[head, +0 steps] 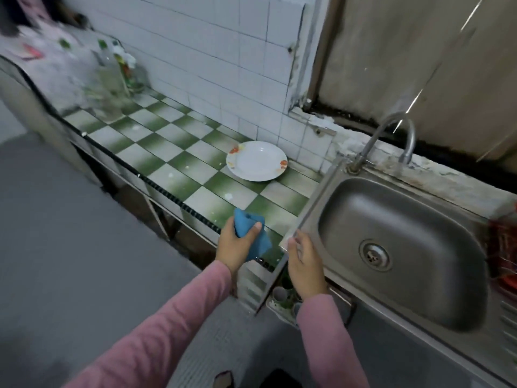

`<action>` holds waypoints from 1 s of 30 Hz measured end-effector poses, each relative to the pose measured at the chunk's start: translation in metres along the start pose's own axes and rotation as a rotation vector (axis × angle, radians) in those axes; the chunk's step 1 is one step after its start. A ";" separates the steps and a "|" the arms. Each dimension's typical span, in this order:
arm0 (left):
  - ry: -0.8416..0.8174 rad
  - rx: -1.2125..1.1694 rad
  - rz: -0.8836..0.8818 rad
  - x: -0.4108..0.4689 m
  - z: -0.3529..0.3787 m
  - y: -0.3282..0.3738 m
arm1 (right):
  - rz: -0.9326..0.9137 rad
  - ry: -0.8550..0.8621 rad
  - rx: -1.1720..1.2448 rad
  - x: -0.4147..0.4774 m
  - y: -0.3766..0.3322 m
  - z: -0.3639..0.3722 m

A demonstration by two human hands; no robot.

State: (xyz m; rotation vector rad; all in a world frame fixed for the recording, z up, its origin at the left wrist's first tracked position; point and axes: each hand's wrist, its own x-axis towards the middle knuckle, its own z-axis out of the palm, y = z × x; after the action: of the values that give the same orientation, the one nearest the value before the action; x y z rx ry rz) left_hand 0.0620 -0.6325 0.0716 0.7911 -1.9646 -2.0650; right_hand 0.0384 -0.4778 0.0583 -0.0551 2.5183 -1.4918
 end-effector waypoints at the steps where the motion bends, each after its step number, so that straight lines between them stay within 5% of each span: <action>1: 0.016 0.000 -0.007 0.008 -0.013 0.000 | -0.001 -0.010 0.008 0.004 -0.007 0.012; 9: 0.148 -0.027 -0.131 0.089 -0.083 -0.004 | 0.090 -0.062 0.043 0.066 -0.037 0.090; 14: 0.094 -0.038 -0.197 0.158 -0.101 0.007 | 0.215 -0.002 0.083 0.130 -0.039 0.126; 23: -0.021 0.064 -0.264 0.280 -0.107 0.035 | 0.665 0.190 0.532 0.263 -0.035 0.169; 30: -0.072 0.132 -0.228 0.351 -0.103 0.047 | 0.834 0.275 0.818 0.323 -0.052 0.185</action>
State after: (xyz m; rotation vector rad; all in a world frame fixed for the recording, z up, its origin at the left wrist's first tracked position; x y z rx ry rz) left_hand -0.1934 -0.8954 0.0313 1.0250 -2.1579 -2.1293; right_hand -0.2439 -0.7082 -0.0356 1.2038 1.5003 -1.9963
